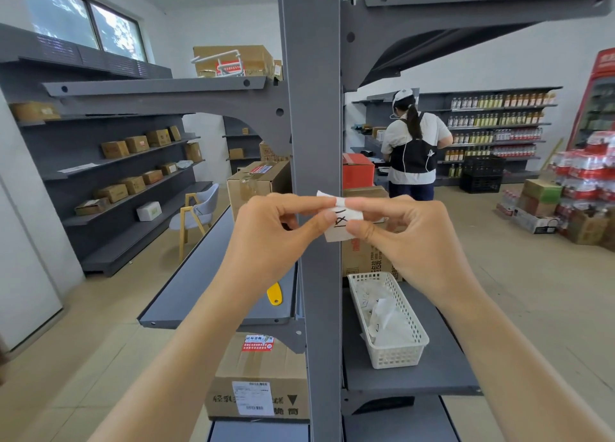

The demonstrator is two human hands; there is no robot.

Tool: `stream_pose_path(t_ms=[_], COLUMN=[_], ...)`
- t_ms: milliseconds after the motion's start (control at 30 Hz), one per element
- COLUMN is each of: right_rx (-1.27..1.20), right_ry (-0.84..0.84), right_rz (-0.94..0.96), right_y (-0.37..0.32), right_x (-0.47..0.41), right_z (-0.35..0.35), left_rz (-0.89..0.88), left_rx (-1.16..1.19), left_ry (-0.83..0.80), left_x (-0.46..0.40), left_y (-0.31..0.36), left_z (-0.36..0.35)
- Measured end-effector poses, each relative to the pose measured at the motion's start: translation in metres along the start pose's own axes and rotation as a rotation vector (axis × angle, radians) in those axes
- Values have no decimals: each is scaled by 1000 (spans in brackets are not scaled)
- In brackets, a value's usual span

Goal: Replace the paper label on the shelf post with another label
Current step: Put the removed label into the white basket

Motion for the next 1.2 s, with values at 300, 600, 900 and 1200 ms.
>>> stream_pose_path(t_ms=[300, 600, 900, 1200], right_rx=[236, 93, -323, 8], right_ry=[78, 161, -69, 157], right_rz=[26, -36, -385, -264], right_y=[-6, -13, 2, 28], right_x=[0, 0, 2, 3], right_z=[2, 11, 41, 67], left_rz=[-159, 161, 227, 23], left_rx=[-351, 204, 246, 279], left_ry=[35, -144, -137, -349], left_x=[3, 0, -7, -13], left_y=[9, 18, 22, 34], left_z=[-19, -31, -55, -98])
Point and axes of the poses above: each hand's wrist, its own x-axis away from the middle knuckle, its own z-axis out of the back of the hand, y = z × x, the point moved 1 cm from there along -x, towards the middle knuckle, and after that the axes turned 13 degrees about -x, right-handed, at the moved point
